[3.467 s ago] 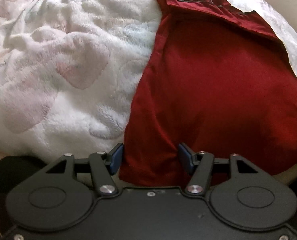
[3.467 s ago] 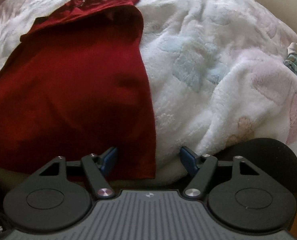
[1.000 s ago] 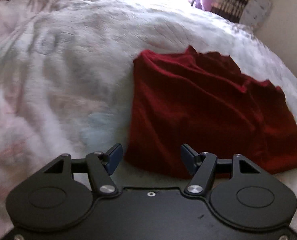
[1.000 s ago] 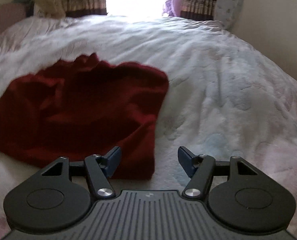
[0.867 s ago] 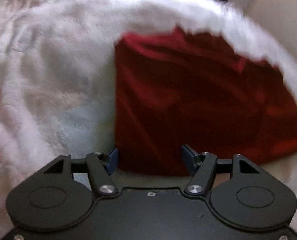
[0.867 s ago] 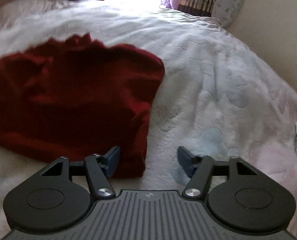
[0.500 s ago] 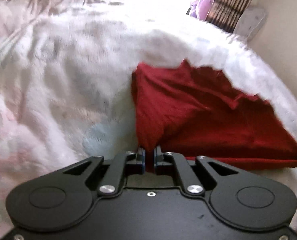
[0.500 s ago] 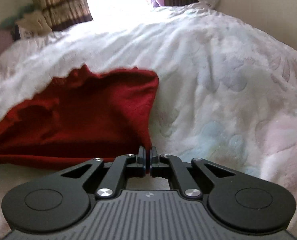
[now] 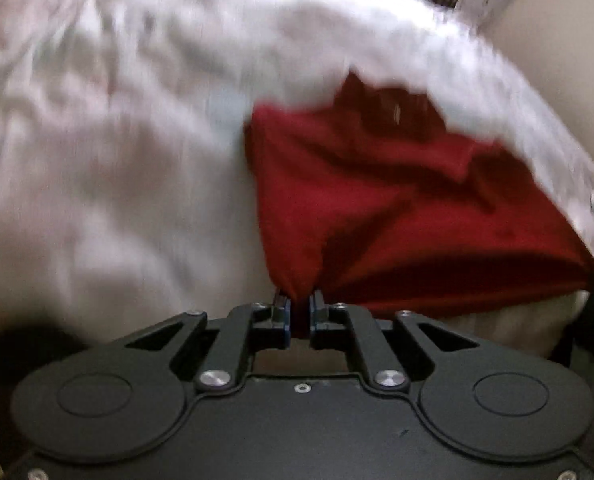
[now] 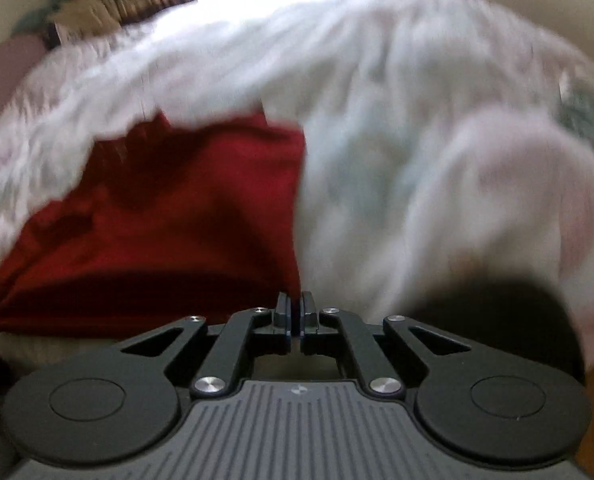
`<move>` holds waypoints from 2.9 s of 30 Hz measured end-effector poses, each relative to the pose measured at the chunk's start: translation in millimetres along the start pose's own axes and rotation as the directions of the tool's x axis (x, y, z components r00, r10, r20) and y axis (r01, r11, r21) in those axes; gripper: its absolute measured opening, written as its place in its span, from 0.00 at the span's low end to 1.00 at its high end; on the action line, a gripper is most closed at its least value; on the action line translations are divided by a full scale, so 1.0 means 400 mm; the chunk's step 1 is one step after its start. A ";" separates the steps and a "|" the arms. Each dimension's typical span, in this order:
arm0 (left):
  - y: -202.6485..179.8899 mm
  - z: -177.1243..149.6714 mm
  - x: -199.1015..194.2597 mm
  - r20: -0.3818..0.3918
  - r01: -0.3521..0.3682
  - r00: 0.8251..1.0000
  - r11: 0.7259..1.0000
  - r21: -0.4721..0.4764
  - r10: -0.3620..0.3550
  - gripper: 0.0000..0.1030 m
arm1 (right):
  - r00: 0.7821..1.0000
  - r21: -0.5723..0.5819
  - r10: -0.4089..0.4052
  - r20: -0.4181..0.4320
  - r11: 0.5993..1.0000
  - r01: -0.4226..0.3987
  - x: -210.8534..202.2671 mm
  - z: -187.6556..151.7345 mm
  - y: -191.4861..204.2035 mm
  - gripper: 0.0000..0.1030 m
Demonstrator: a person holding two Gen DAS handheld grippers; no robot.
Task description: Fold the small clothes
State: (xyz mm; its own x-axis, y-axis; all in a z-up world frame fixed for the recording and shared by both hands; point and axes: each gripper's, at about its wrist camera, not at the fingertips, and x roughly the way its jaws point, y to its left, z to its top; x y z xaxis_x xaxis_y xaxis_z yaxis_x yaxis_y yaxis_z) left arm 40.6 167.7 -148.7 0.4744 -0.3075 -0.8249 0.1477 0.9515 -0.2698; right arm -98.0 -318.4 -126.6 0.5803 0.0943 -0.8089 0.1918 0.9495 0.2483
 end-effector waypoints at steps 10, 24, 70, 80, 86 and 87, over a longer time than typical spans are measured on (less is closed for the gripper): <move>0.042 0.046 -0.055 0.085 -0.060 0.995 0.998 0.019 0.058 0.43 | 0.980 0.015 -0.141 0.138 0.990 0.141 -0.043 0.064 0.013 0.34; 0.011 0.328 0.173 0.175 -0.072 0.981 0.996 -0.052 0.080 0.47 | 0.977 -0.098 -0.111 0.184 0.987 0.130 0.222 0.286 0.081 0.44; 0.030 0.358 0.264 0.228 -0.076 0.969 0.995 -0.070 0.090 0.37 | 0.934 0.048 -0.078 0.350 0.997 0.065 0.234 0.284 0.025 0.02; 0.043 0.365 0.218 0.301 -0.035 0.952 0.995 -0.093 0.062 0.00 | 0.935 0.044 -0.083 0.345 0.996 0.072 0.237 0.280 0.026 0.02; 0.024 0.344 0.046 0.475 -0.050 0.872 0.987 -0.152 0.118 0.00 | 0.902 0.053 -0.075 0.425 0.997 0.058 0.185 0.278 0.033 0.02; 0.032 0.341 0.016 0.503 -0.062 0.852 0.982 -0.179 0.145 0.00 | 0.897 0.053 -0.075 0.436 0.997 0.058 0.180 0.282 0.036 0.02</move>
State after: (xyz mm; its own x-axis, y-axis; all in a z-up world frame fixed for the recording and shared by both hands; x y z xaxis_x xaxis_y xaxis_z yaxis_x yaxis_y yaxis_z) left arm 163.8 178.8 -89.6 0.8619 -0.1206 -0.4926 -0.0395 0.9524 -0.3023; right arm 36.1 -331.8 -121.1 0.8511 -0.1172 -0.5118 0.2669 0.9360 0.2294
